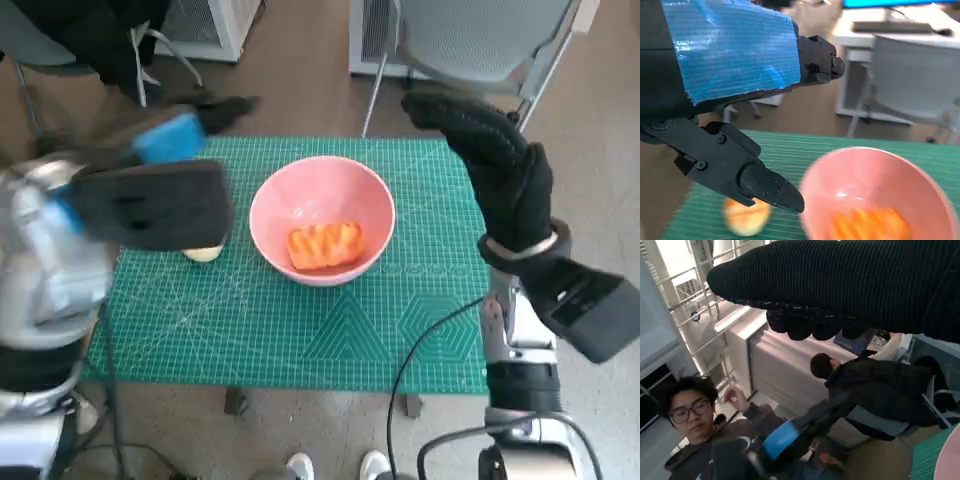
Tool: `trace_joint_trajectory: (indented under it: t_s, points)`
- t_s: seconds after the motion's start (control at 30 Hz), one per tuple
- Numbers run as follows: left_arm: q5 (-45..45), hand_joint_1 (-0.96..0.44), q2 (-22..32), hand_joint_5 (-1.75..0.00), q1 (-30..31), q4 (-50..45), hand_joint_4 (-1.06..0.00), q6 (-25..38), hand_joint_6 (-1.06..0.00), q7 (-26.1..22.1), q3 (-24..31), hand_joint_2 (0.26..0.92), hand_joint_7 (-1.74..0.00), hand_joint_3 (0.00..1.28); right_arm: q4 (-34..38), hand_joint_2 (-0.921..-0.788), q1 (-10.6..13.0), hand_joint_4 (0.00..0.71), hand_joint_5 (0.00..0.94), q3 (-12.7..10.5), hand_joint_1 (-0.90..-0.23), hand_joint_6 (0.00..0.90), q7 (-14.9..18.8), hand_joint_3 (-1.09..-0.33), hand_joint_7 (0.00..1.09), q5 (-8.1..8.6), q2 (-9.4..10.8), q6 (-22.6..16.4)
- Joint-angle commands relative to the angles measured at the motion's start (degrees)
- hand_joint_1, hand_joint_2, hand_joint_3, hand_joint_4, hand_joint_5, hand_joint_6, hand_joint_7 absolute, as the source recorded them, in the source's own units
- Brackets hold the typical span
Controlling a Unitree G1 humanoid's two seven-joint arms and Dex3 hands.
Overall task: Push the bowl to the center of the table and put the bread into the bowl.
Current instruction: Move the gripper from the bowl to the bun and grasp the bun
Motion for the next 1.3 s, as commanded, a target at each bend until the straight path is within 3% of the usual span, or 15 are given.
trace_joint_trajectory:
  t_s: [0.03,0.43,0.87,1.13,1.3]
  points:
    - [-0.06,-0.34,2.18,0.0,3.69,-2.98,0.0,1.66,-0.15,0.25,1.79,0.718,-0.06,0.0,-0.13,-0.921,1.05,0.13,0.0,0.35,-0.723,-0.001,0.13,-0.753,0.48,0.06,0.24,1.28]
    - [4.39,-0.25,2.12,0.0,6.57,-5.26,0.0,8.89,-0.15,-0.02,-1.87,0.703,-0.03,0.0,-0.57,-0.921,1.14,0.127,0.0,0.55,-0.725,-0.001,1.09,-0.756,0.48,1.32,0.7,2.23]
    - [6.69,-0.28,2.07,0.0,6.23,-2.15,0.0,9.15,-0.16,0.55,-6.5,0.69,-0.02,0.0,-0.25,-0.921,1.04,0.126,0.0,0.35,-0.714,-0.001,2.21,-0.762,0.48,1.85,0.34,2.39]
    - [7.89,-0.34,0.22,0.0,4.25,6.12,0.0,6.2,-0.15,2.53,-10.07,0.685,-0.01,0.0,-0.47,-0.921,1.21,0.126,0.0,0.3,-0.717,-0.001,2.46,-0.763,0.48,1.91,0.0,2.62]
    - [8.95,-0.4,-1.85,0.0,1.17,17.58,0.0,2.41,-0.15,5.61,-13.23,0.687,-0.01,0.0,-0.54,-0.921,1.26,0.126,0.0,0.1,-0.719,-0.001,2.45,-0.763,0.48,1.84,-0.35,2.81]
